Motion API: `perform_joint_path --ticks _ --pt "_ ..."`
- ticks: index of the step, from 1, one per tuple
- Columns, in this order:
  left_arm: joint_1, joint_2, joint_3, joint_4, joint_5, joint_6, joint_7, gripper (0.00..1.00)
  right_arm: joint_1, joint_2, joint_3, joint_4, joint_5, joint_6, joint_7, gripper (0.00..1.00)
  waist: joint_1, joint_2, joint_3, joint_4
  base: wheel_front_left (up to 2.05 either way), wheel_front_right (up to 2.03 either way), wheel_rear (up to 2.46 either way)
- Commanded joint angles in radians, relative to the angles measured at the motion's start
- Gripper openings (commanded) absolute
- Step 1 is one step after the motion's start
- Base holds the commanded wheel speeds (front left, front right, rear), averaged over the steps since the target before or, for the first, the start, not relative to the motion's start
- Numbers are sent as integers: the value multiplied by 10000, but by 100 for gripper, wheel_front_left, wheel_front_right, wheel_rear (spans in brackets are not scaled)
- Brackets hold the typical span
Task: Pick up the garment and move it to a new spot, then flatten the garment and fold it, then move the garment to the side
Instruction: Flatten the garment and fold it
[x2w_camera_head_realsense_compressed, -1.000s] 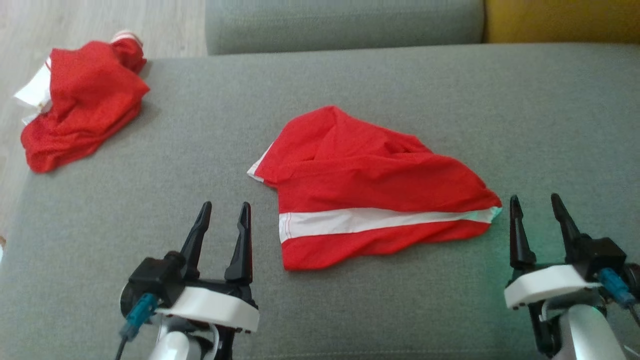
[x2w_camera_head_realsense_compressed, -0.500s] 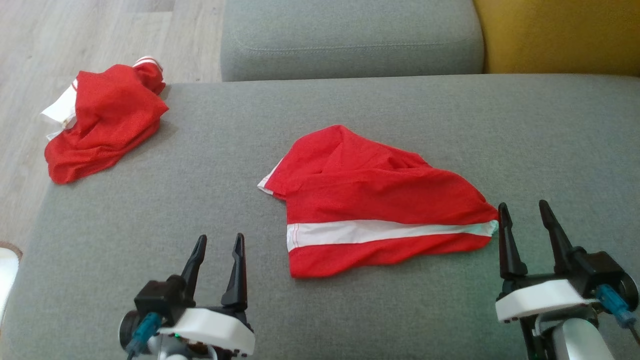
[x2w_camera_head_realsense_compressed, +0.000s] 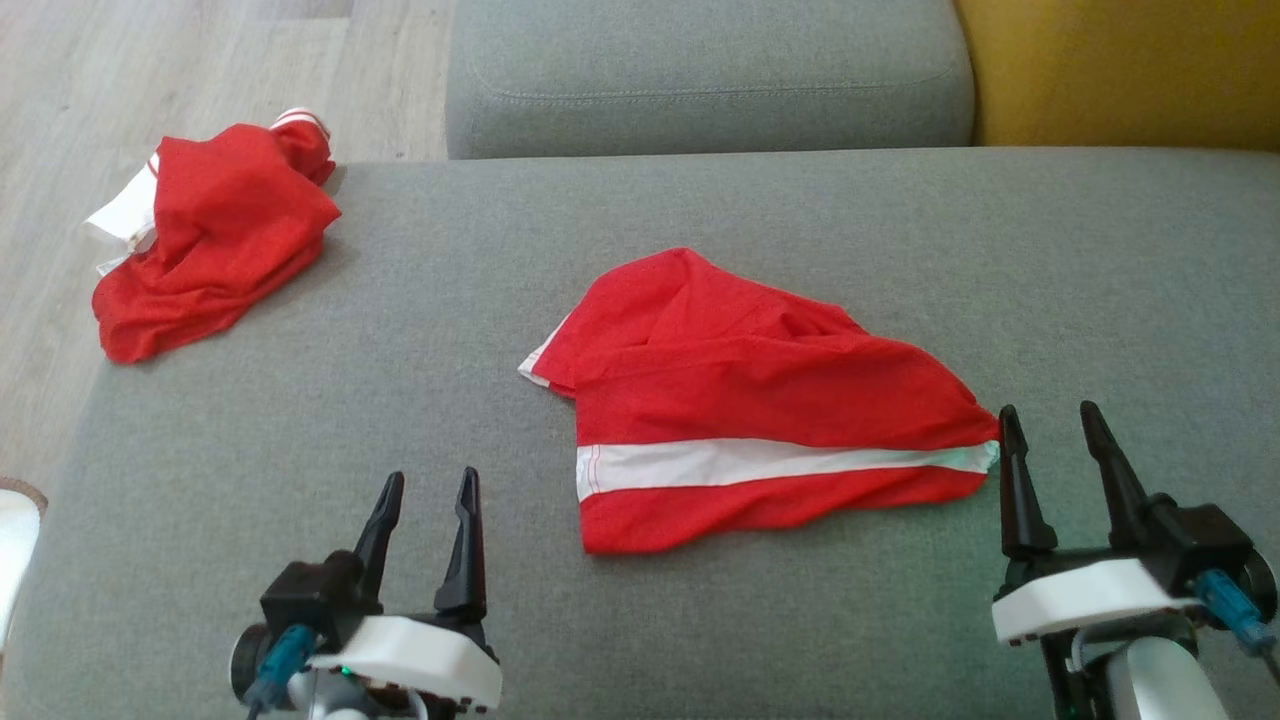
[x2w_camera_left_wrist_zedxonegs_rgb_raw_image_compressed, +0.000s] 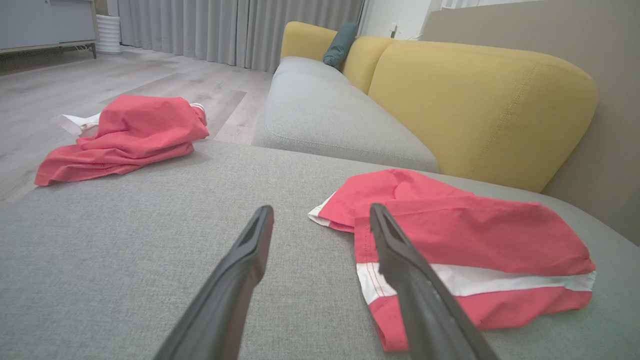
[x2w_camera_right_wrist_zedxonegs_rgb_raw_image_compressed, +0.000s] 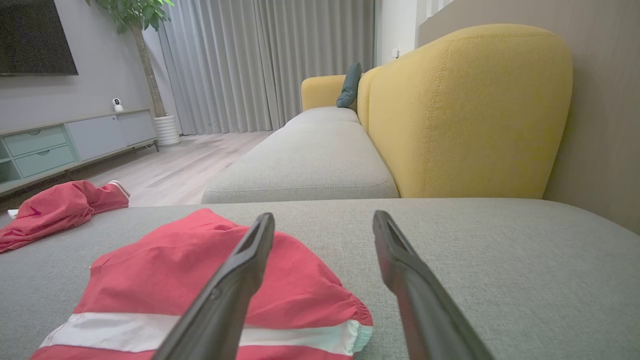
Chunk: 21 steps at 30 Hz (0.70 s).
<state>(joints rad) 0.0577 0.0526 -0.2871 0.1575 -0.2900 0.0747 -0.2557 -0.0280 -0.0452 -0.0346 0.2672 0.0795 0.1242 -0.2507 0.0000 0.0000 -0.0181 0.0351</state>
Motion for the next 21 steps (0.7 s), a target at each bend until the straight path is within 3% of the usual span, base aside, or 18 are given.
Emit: perform_joint_path --ticks 1,8,14,21 --pt "-383 -24 329 -297 132 -14 -61 100 -216 -50 235 -291 29 65 -110 100 0 0 10 -3 0 0 0" --pt "-612 -24 7 284 271 -247 40 100 -262 -50 226 -266 22 65 -110 100 0 0 214 -68 0 0 0" --pt "-1804 -24 -774 1392 -413 -625 1397 100 -456 -50 248 -276 -6 65 -110 100 0 0 621 -181 0 0 0" --pt "-2936 -24 -1341 2371 -1494 -548 2414 100 -684 -50 379 -251 51 65 -110 100 0 0 1065 -500 0 0 0"
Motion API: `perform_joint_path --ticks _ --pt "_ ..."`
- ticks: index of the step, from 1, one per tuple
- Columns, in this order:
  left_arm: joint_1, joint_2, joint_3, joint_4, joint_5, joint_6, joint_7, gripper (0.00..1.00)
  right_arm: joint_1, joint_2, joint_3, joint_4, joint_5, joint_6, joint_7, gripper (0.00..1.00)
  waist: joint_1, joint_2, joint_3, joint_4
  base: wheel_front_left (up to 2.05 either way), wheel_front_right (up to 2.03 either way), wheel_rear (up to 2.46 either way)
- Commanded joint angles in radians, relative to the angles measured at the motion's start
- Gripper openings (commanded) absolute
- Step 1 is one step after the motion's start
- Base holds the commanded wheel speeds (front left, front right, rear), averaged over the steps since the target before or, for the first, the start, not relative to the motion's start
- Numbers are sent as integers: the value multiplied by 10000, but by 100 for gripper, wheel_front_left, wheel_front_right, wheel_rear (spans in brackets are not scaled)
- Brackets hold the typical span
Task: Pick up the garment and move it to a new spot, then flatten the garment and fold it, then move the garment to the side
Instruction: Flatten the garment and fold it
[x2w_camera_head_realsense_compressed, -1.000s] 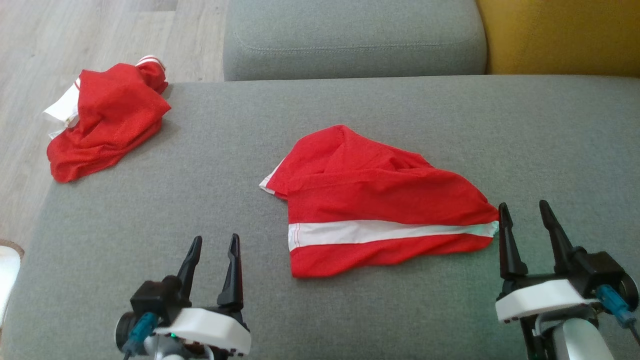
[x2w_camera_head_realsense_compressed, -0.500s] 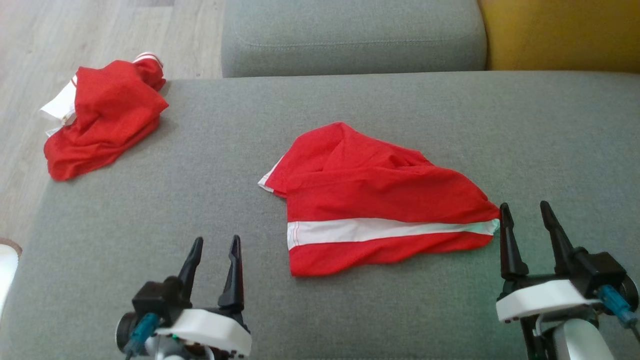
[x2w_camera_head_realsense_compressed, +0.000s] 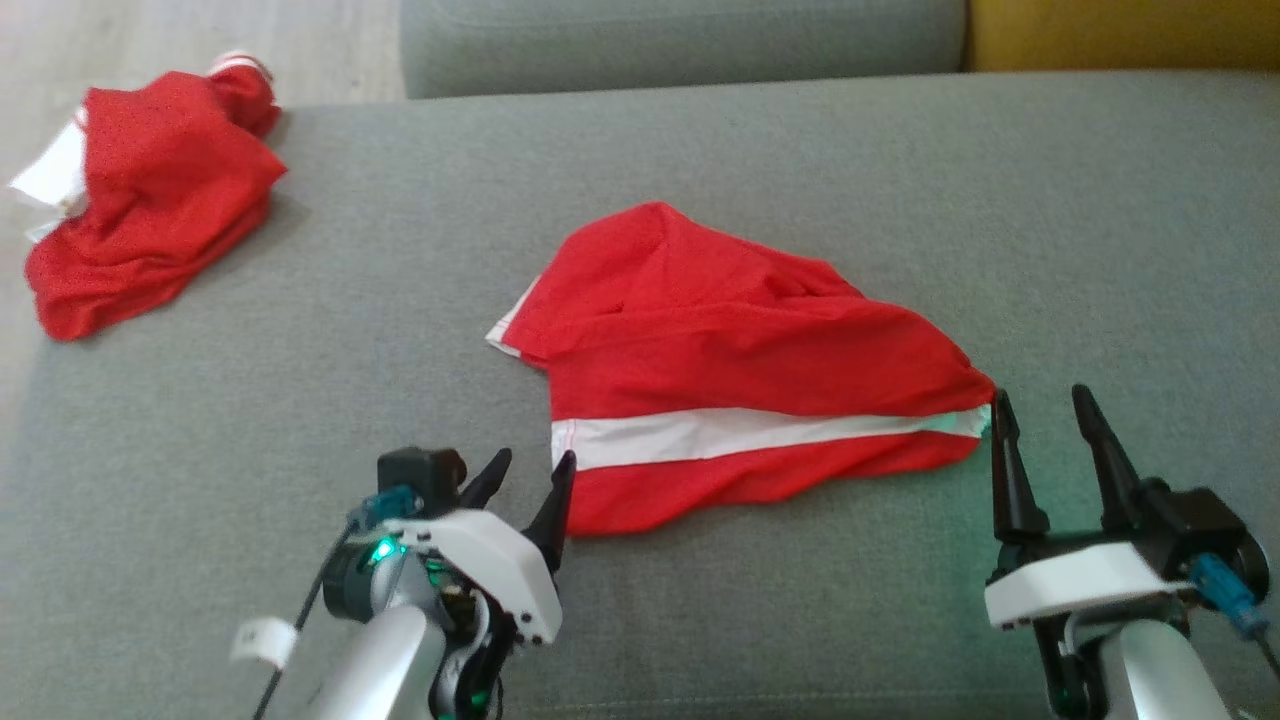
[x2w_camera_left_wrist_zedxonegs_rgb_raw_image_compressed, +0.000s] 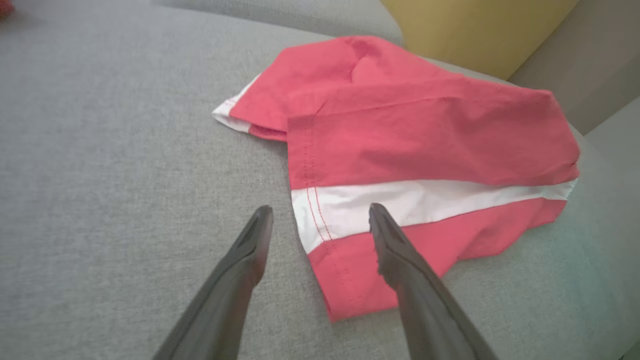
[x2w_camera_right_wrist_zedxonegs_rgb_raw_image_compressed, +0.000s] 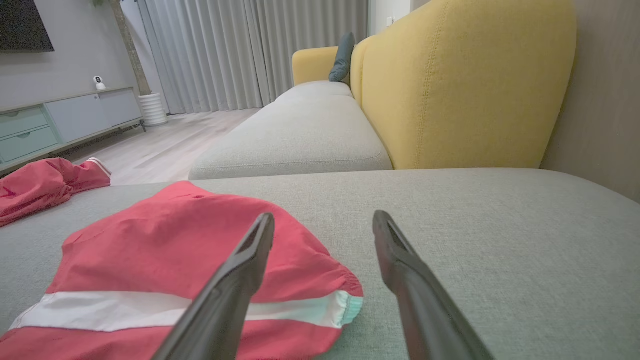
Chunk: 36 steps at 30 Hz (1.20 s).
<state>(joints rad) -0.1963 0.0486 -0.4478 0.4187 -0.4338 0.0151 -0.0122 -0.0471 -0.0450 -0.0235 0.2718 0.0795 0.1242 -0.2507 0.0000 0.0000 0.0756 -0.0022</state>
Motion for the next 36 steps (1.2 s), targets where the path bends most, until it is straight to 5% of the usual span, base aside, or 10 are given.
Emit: perform_joint_path --ticks 1,14,22,25,31,34,36 --pt "-539 16 238 -68 -218 110 102 100 -527 -52 274 -297 57 65 -110 100 0 0 197 -191 0 0 0" --pt "-1427 16 190 1155 -1927 658 761 100 -698 -52 186 -392 60 65 -110 100 0 0 672 -770 0 0 0" --pt "-1661 16 -108 1480 -2142 562 765 100 -685 -52 280 -363 99 65 -110 100 0 0 650 -908 0 0 0" --pt "-1697 16 -321 1417 -2262 521 662 88 -664 -52 283 -361 85 65 -110 100 0 0 597 -928 0 0 0" --pt "-1766 29 -572 1321 -2123 722 285 91 -579 -52 279 -410 71 65 -111 100 0 0 517 -911 0 0 0" --pt "-1738 50 -599 1291 -2096 752 211 75 -547 -52 282 -419 76 65 -111 100 0 0 496 -882 0 0 0" --pt "-1719 51 -622 1260 -2103 748 200 46 -539 -52 278 -422 74 65 -111 100 0 0 495 -861 0 0 0"
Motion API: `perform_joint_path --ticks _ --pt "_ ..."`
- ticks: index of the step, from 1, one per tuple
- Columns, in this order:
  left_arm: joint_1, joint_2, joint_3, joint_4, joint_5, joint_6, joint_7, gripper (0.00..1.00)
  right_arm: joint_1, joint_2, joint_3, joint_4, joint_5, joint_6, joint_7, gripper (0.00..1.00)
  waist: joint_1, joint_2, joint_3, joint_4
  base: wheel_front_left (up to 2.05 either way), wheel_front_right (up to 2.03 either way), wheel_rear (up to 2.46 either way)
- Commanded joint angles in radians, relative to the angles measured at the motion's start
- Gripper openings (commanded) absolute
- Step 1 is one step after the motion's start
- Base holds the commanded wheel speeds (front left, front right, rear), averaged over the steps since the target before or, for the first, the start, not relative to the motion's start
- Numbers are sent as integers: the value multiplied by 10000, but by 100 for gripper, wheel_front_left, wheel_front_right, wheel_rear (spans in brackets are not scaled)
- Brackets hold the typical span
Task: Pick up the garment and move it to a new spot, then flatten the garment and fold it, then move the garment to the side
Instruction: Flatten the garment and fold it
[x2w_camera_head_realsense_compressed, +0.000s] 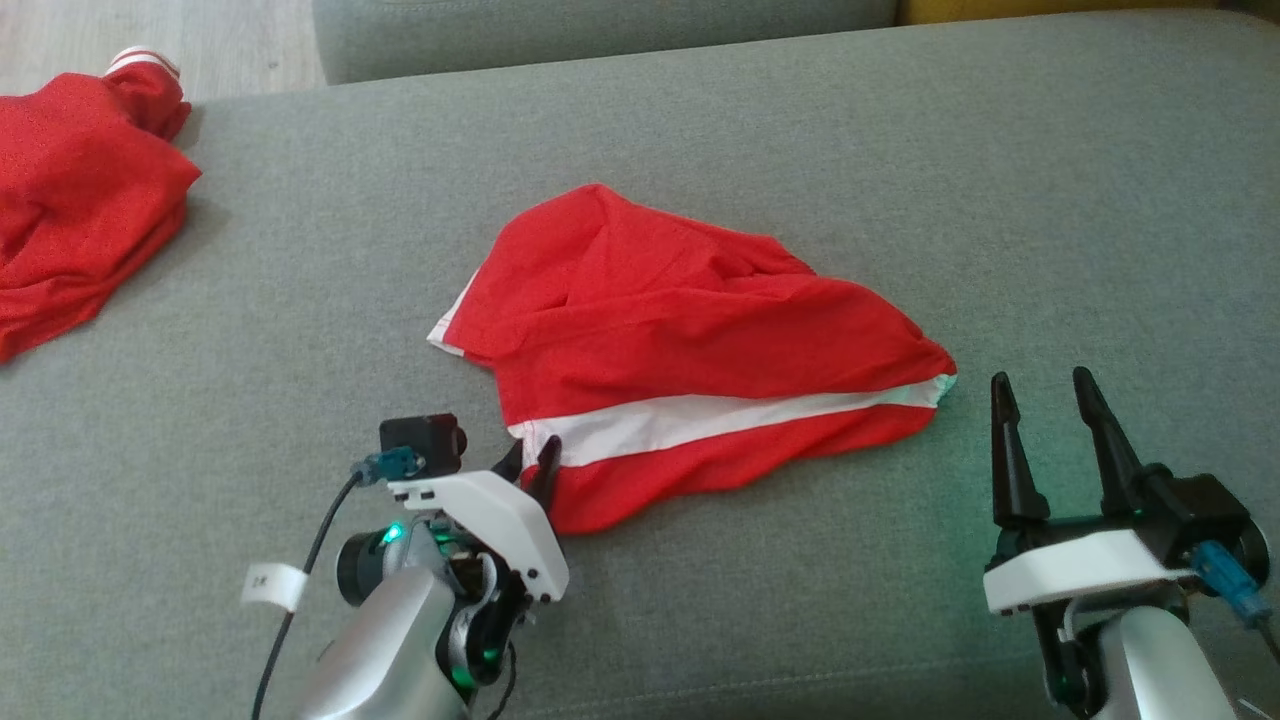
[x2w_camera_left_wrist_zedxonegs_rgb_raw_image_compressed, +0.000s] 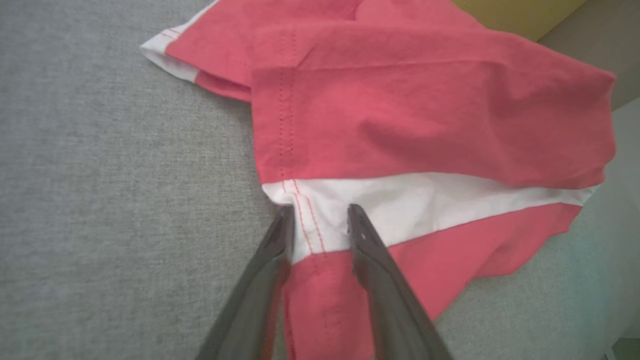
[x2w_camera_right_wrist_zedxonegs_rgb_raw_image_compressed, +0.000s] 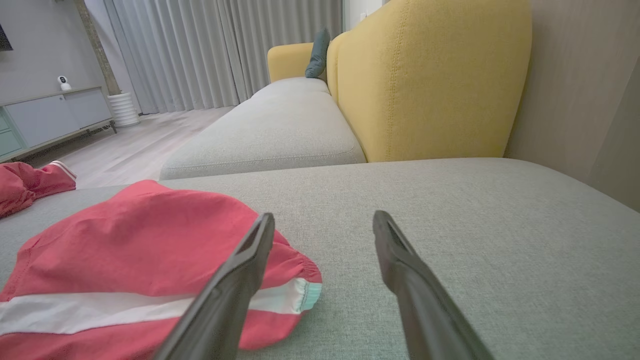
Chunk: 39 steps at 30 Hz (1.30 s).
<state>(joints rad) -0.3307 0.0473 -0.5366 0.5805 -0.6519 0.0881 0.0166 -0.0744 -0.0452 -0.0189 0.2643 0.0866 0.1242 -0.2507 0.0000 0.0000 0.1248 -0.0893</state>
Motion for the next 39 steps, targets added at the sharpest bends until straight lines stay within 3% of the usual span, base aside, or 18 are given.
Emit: perform_joint_path --ticks 1,4,5,8,17,27,39 --pt "-365 65 253 -373 72 14 -91 41 -268 -50 238 -347 1 65 -111 100 0 0 5 16 0 0 0" --pt "-357 64 212 -416 63 20 -104 22 -294 -50 272 -355 11 65 -111 100 0 0 28 14 0 0 0" --pt "-357 64 212 -416 63 20 -104 22 -294 -50 272 -355 11 65 -111 100 0 0 28 14 0 0 0" --pt "-367 71 183 -402 75 47 -126 0 -326 -50 310 -354 20 65 -111 100 0 0 54 -16 0 0 0" --pt "-355 327 269 -798 307 239 -798 0 -290 -50 193 -151 -108 65 -111 100 0 0 96 -2 0 0 0" --pt "586 815 765 -1700 64 684 -1226 0 -526 -50 -18 1497 -569 65 269 100 0 0 158 441 0 0 0" --pt "689 844 732 -1948 -20 797 -1229 0 -1381 -50 1274 2905 -442 65 401 100 0 0 279 754 0 0 0"
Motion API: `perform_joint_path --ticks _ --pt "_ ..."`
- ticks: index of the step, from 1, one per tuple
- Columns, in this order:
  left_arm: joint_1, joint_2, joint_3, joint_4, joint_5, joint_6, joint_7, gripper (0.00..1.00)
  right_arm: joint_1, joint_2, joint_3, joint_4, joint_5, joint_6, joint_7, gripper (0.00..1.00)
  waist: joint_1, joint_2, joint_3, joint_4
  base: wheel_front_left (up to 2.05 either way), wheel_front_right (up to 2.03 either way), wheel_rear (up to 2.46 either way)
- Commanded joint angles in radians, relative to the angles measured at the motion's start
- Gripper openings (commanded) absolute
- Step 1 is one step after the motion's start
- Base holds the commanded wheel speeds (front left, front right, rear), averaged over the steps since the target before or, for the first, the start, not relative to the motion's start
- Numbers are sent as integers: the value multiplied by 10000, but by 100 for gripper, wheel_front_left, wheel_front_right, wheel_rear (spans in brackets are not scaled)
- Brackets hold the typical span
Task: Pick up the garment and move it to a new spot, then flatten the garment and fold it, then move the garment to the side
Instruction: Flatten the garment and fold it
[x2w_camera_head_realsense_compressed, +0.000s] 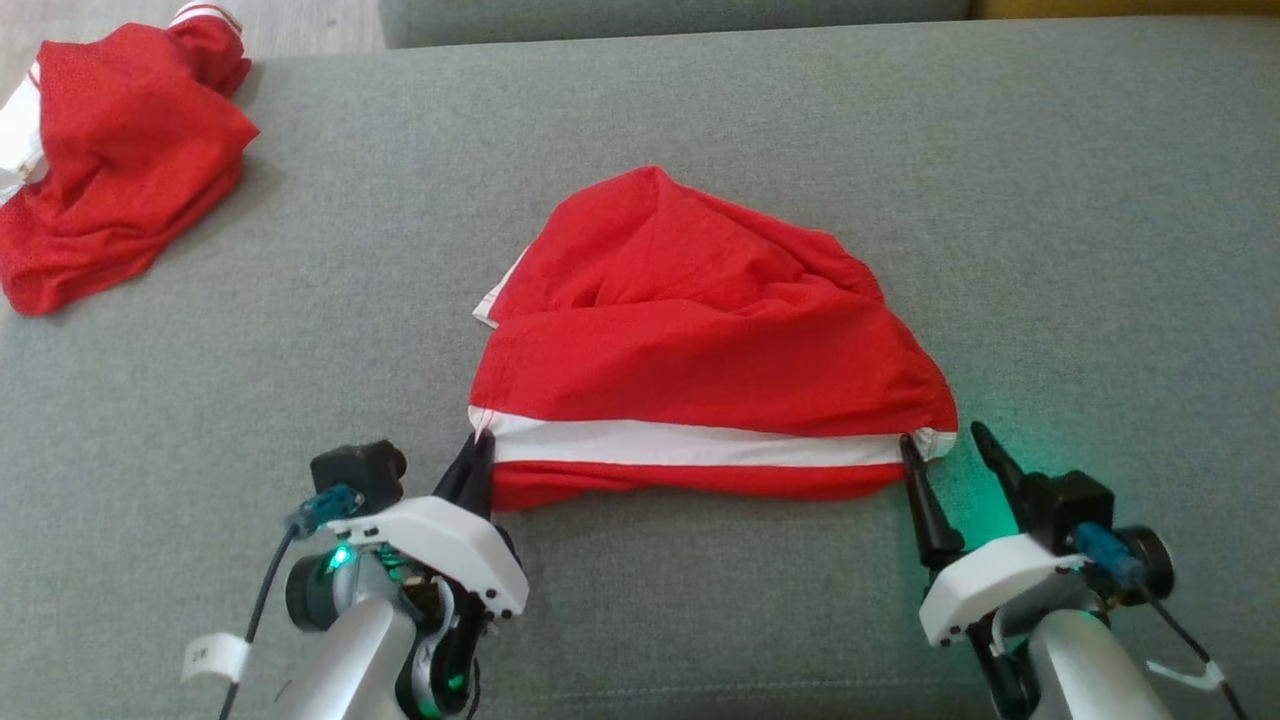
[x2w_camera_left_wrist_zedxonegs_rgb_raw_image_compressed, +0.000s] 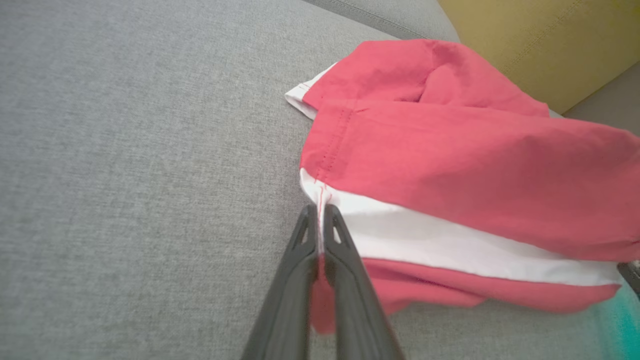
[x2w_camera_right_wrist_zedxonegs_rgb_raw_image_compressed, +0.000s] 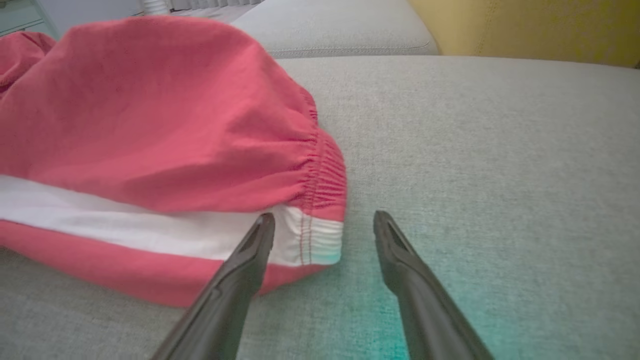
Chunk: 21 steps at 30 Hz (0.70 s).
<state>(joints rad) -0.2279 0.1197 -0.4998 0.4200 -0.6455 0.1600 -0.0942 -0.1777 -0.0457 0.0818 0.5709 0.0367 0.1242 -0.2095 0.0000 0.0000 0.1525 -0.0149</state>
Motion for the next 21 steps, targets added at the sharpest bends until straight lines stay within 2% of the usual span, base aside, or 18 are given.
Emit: perform_joint_path --ticks 1,4,5,6,9,10,11,16,21 --pt "-341 116 362 -349 -91 80 -129 0 -392 -45 313 -99 39 65 -14 100 0 0 4 23 0 0 0" --pt "-347 114 353 -363 -114 78 -145 0 -523 -45 425 114 5 65 -16 100 0 0 8 68 0 0 0" --pt "-350 117 349 -364 -120 74 -150 0 -568 -45 457 192 -25 65 -22 78 0 0 12 85 0 0 0" --pt "-355 118 346 -364 -126 70 -157 0 -614 -45 486 268 -60 65 -33 51 0 0 14 102 0 0 0" --pt "-364 119 350 -360 -144 69 -207 0 -735 -45 566 500 -118 65 -50 17 0 0 14 147 0 0 0" --pt "-364 119 350 -360 -144 69 -207 0 -735 -45 566 500 -118 65 -50 17 0 0 14 147 0 0 0" --pt "-366 120 357 -362 -146 72 -241 0 -773 -45 586 582 -132 65 -39 0 0 0 12 156 0 0 0" --pt "-387 119 435 -435 -180 19 -546 0 -938 -45 648 763 -81 65 -113 0 0 0 -71 142 0 0 0" --pt "-534 170 619 -945 -68 -136 -1196 0 -1013 -45 800 -45 178 65 -374 0 0 0 -370 61 0 0 0"
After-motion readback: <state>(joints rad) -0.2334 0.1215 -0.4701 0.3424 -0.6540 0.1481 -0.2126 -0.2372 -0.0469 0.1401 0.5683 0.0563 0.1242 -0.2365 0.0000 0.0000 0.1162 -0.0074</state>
